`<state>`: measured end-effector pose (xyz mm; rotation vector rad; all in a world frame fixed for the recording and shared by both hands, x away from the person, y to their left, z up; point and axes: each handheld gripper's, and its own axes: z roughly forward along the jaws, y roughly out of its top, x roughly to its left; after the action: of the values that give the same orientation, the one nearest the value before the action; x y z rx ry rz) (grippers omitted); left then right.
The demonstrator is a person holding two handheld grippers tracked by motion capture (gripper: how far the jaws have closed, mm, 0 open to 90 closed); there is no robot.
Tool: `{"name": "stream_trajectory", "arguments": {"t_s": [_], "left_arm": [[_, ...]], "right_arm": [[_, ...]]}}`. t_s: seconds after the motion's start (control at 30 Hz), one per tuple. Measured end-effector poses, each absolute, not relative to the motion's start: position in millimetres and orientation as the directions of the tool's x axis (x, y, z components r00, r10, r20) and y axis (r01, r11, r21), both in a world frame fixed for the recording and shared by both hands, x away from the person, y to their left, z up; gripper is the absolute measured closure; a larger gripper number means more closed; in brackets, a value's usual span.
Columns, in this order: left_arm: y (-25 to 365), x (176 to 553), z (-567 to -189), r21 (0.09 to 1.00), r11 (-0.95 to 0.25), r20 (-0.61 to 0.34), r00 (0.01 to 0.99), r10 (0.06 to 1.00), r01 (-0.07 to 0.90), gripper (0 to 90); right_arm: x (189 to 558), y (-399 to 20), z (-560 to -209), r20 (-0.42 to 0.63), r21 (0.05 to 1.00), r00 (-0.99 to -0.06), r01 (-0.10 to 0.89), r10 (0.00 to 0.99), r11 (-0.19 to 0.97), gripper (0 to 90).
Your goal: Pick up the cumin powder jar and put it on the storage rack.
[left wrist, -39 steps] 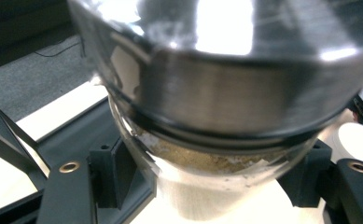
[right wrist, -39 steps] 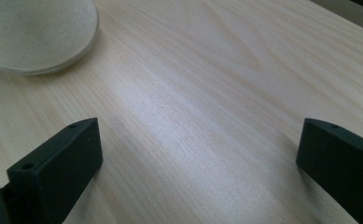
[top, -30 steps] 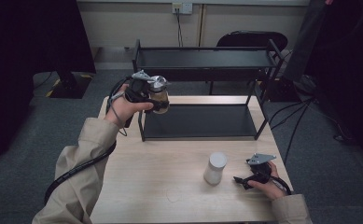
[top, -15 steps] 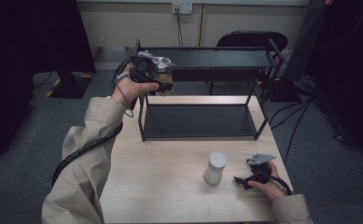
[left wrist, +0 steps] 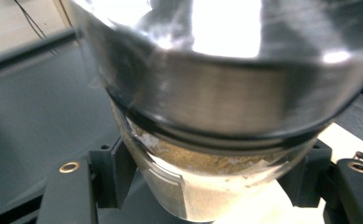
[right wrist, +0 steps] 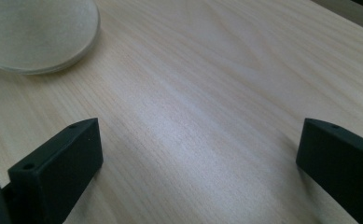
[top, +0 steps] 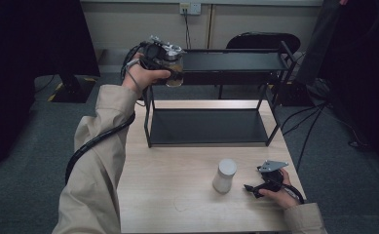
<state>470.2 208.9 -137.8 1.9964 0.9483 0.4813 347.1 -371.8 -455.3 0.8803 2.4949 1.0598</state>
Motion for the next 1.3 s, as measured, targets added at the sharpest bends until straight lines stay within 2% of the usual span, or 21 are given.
{"name": "stream_trajectory", "arguments": {"t_s": [0.27,0.5,0.63,0.9,1.3], "left_arm": [[198.6,482.9,-125.6,0.829,-0.336,-0.006,0.608,0.794,0.447,30.9],[198.8,491.4,-123.5,0.842,-0.287,-0.008,0.543,0.84,0.456,30.9],[194.7,497.6,-122.4,0.828,-0.305,0.023,0.515,0.857,0.471,30.9],[193.0,506.2,-129.3,0.841,-0.253,0.003,0.463,0.886,0.479,30.9],[185.2,520.3,-142.1,0.833,-0.252,0.009,0.443,0.896,0.493,30.9]], "right_arm": [[347.2,-372.0,-455.3,-0.025,0.726,-0.771,0.423,0.636,0.542,0.0],[347.4,-372.4,-455.4,-0.023,0.727,-0.771,0.424,0.636,0.54,0.0],[347.4,-372.3,-455.4,-0.024,0.727,-0.771,0.423,0.636,0.541,0.0],[347.2,-371.9,-455.3,-0.026,0.726,-0.771,0.423,0.636,0.542,0.0],[347.1,-371.8,-455.3,-0.027,0.726,-0.771,0.422,0.636,0.543,0.0]]}}
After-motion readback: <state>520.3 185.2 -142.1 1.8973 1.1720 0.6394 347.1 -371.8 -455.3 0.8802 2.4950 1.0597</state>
